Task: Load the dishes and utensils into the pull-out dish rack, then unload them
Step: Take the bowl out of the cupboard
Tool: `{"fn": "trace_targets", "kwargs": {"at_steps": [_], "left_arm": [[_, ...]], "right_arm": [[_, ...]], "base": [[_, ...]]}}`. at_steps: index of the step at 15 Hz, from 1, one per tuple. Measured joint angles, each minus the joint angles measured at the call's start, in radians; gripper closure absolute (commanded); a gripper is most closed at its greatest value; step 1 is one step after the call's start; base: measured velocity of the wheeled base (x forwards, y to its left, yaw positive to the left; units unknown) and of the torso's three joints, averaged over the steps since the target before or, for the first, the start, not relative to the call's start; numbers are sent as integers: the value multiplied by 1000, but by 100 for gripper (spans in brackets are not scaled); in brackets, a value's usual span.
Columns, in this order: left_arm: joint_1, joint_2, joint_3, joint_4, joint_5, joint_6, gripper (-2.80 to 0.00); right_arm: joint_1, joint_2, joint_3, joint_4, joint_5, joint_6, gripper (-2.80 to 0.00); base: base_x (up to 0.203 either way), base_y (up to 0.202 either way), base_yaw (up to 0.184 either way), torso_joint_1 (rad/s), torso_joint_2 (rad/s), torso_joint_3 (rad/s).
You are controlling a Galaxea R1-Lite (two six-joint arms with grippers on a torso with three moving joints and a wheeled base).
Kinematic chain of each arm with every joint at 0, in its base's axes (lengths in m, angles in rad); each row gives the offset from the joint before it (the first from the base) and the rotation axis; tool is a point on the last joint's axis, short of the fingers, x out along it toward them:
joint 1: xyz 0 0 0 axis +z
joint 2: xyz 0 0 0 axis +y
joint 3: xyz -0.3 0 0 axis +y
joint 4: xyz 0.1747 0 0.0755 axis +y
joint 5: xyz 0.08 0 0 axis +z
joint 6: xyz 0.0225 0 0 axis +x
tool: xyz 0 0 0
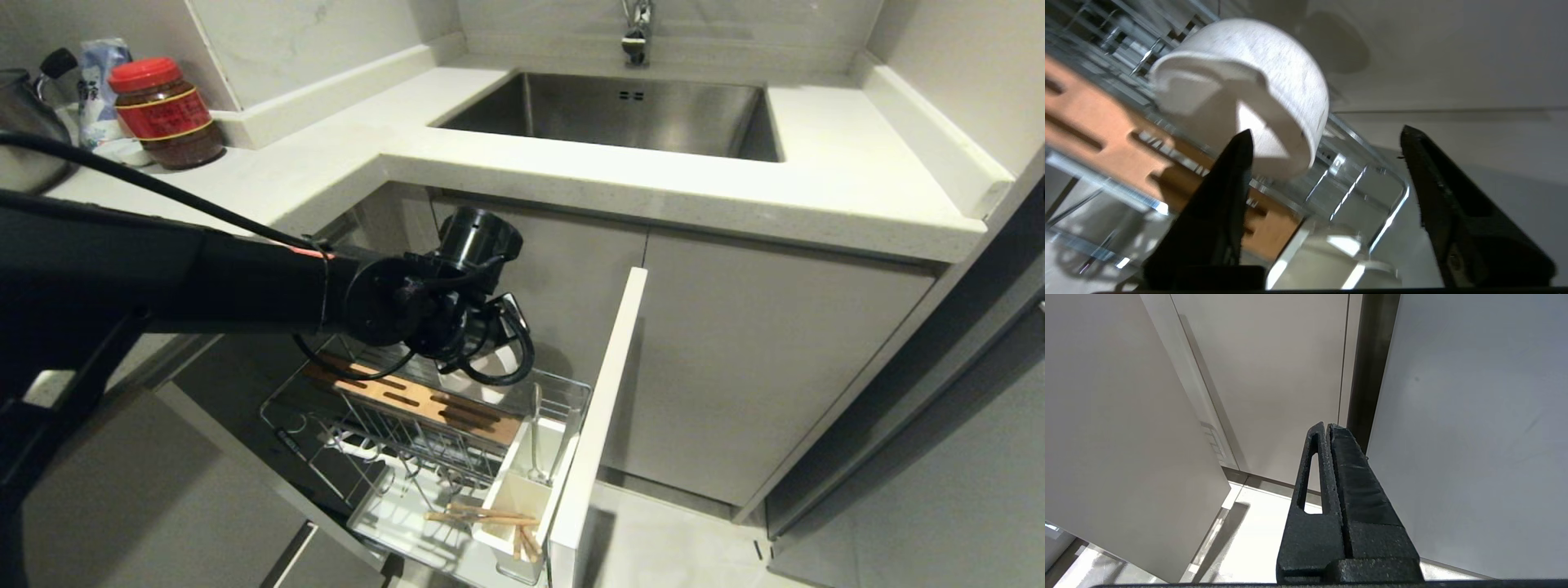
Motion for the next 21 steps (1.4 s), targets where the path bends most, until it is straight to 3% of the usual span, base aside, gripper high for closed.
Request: {"fn": "trace_targets", "kwargs": {"at_steps": [7, 11, 12, 21], "left_arm": [[57, 87, 0, -154, -90, 34, -280], [84, 112, -8, -166, -140, 43, -280], [86, 118, -10, -165, -143, 44, 0], [88, 135, -15, -167, -144, 43, 0]], "right_arm": [[0, 0, 0, 0, 0, 0, 0], [0, 0, 0, 0, 0, 0, 0], [0, 0, 0, 0, 0, 0, 0], [0, 0, 0, 0, 0, 0, 0]], "base": [[0, 0, 0, 0, 0, 0], [0, 0, 0, 0, 0, 0], [0, 0, 0, 0, 0, 0], [0, 0, 0, 0, 0, 0]]}}
